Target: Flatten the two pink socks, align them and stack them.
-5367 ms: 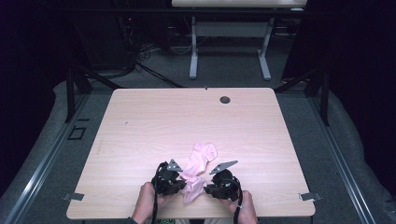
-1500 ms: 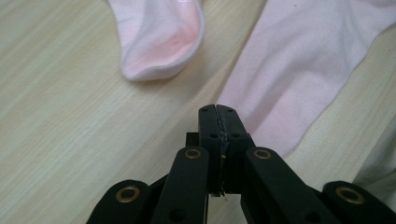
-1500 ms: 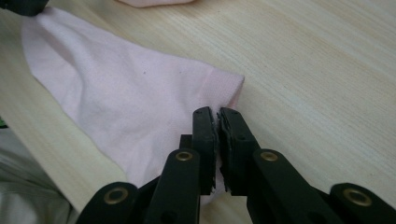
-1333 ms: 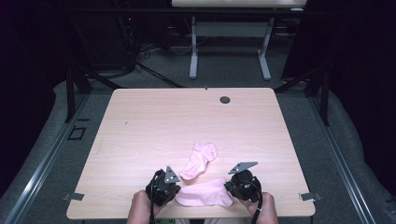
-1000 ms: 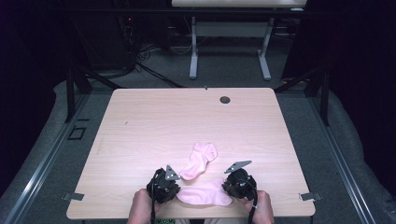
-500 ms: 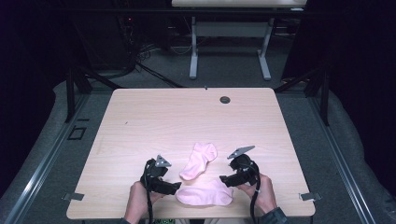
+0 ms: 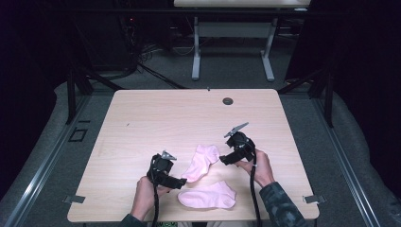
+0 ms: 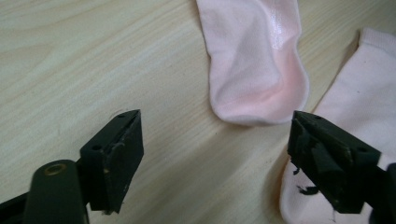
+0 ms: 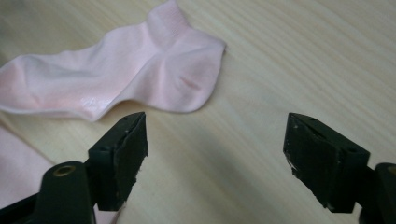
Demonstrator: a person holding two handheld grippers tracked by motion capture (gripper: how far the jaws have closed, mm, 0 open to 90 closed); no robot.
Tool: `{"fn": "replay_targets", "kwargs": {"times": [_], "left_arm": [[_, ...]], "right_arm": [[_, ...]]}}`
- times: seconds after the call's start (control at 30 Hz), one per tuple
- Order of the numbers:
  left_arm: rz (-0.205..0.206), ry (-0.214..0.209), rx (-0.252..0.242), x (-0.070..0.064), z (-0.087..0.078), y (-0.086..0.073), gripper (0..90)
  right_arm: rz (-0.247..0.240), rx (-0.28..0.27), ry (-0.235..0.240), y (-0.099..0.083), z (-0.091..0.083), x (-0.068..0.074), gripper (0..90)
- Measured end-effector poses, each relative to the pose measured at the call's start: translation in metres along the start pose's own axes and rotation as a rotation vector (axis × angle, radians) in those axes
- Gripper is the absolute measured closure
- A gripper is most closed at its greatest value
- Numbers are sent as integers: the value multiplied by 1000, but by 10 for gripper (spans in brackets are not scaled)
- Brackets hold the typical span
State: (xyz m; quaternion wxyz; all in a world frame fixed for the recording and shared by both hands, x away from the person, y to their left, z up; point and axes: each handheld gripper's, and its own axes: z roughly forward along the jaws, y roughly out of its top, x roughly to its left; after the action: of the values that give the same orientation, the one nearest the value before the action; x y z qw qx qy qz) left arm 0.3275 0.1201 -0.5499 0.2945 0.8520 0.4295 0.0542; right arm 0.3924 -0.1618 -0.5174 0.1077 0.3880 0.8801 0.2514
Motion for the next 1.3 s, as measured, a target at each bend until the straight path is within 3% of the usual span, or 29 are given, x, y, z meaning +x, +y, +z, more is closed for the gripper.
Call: {"fn": "replay_targets", "kwargs": {"times": [0.07,0.2,0.27,0.3,0.37,0.4,0.43,0.57,0.63,0.7,0.77,0.87,0.9,0.97,1.03,1.13,1.3], "left_arm": [[-6,-3,-1,0,2,2,273],[-21,-5,-4,0,6,6,353],[-23,-7,-2,0,8,7,378],[-24,4,2,0,9,8,392],[-27,7,12,0,12,9,416],[-20,8,18,0,13,10,424],[-21,8,19,-1,14,10,435],[1,-5,23,-5,15,11,471],[24,9,35,-9,17,11,511],[59,16,47,-16,20,13,566],[70,19,49,-18,20,13,584],[112,46,63,-25,22,13,724],[129,52,64,-28,23,13,724],[153,60,67,-32,24,13,830],[179,63,69,-34,25,14,862],[188,61,69,-34,24,14,872],[202,69,85,-23,23,22,878]], "right_arm": [[17,1,10,6,6,-4,265],[0,29,10,21,21,-9,384],[19,5,14,23,25,-9,409],[-7,34,12,26,27,-11,427],[24,23,20,30,36,-11,454],[35,15,24,31,41,-11,458],[11,64,29,34,41,-14,475],[28,79,62,37,53,-11,546],[6,127,63,36,61,-7,611],[19,96,44,34,65,-1,686],[-8,127,46,36,63,-1,709],[-15,121,35,34,62,3,821],[-15,121,35,34,62,3,821],[-16,125,26,33,60,3,856],[-1,118,29,28,55,2,874],[21,102,29,24,51,3,877],[46,95,33,11,34,3,879]]}}
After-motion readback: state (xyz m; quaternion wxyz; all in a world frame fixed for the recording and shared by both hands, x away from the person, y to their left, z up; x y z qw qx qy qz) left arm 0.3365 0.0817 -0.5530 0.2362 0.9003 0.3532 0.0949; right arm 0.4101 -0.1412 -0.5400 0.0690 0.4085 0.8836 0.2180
